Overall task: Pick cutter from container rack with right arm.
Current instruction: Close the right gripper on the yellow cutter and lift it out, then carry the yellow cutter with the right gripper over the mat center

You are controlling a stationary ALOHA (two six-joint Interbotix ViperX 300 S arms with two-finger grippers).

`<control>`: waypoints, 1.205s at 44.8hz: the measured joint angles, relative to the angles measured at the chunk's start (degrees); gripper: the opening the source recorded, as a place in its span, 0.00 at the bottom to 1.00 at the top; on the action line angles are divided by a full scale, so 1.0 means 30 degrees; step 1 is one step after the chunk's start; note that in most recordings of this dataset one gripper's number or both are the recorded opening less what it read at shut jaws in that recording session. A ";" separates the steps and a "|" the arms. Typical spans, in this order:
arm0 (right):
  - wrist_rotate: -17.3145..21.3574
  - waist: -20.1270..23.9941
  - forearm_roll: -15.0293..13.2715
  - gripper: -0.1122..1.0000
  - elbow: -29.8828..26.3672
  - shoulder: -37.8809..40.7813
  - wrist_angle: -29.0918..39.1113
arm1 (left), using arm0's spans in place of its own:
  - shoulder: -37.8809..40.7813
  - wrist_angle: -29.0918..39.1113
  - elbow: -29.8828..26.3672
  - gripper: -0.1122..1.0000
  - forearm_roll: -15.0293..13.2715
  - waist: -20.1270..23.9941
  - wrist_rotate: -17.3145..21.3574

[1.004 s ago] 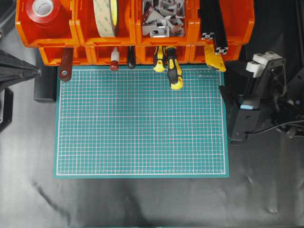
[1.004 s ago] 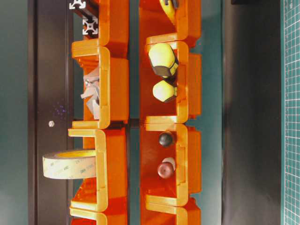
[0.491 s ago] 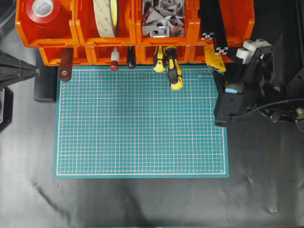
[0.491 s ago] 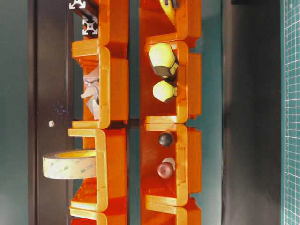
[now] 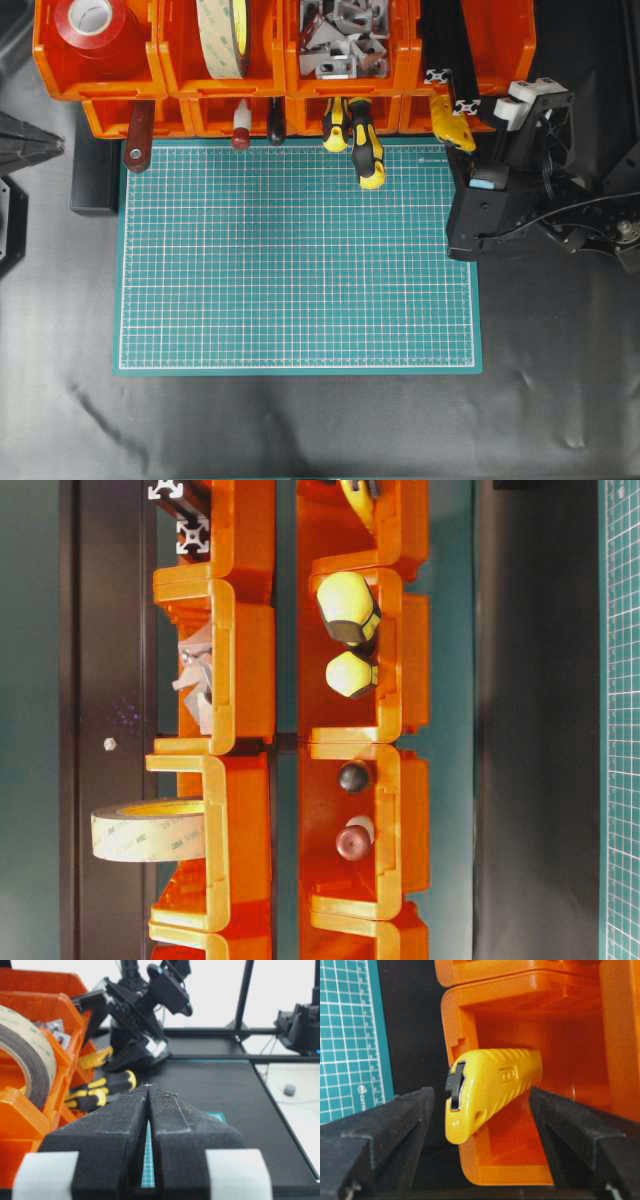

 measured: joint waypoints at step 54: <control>0.0703 0.4189 0.0029 0.34 -0.3281 -0.0029 0.3047 | -0.0264 0.0176 0.0293 0.11 0.0000 0.0000 0.0029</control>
